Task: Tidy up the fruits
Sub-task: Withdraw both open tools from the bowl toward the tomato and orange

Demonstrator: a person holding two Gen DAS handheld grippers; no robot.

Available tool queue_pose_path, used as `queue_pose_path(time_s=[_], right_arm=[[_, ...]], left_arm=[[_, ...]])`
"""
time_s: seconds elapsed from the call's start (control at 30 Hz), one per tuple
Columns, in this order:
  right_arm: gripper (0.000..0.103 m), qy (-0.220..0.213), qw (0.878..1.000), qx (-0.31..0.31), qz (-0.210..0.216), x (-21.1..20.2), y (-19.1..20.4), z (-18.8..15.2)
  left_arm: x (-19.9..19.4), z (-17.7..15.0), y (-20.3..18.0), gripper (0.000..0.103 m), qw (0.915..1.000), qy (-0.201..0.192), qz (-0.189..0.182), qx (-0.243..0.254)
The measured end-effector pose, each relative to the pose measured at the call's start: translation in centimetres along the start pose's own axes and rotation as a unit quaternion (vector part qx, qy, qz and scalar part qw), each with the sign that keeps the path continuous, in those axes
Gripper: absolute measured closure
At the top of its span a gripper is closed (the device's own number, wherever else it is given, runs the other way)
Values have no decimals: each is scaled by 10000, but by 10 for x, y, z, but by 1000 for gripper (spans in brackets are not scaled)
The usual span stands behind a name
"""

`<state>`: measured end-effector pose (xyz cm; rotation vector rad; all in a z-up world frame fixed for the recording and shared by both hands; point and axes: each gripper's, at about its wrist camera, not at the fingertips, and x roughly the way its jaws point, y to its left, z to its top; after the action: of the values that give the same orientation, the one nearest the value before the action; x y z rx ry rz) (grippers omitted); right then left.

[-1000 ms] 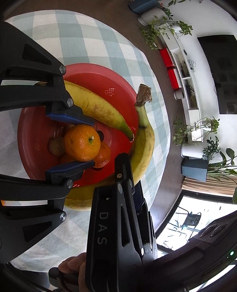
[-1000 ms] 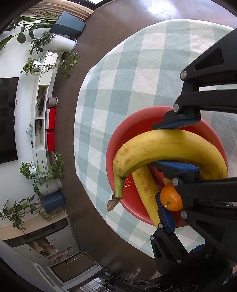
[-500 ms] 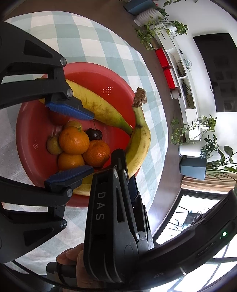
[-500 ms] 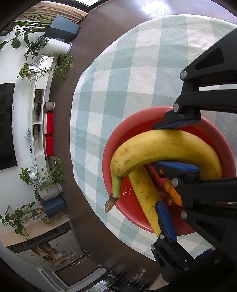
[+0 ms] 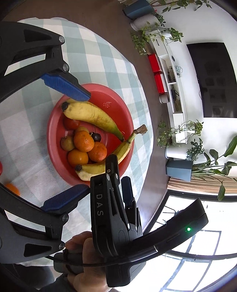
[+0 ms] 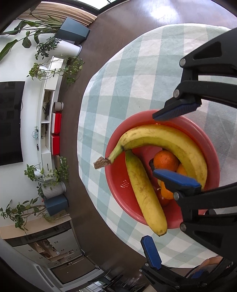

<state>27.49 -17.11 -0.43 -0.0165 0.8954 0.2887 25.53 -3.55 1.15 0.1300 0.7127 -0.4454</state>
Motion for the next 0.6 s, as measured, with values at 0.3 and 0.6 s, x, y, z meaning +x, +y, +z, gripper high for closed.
queue_pose_path(time_s=[0.3, 0.6], right_arm=[[4, -734, 9935, 758, 417, -65, -3, -61], [4, -699, 9893, 1224, 382, -96, 15, -157]], left_arm=[[-64, -39, -5, 0, 9994, -239, 225, -55], [-93, -112, -18, 0, 9995, -47, 305, 115]])
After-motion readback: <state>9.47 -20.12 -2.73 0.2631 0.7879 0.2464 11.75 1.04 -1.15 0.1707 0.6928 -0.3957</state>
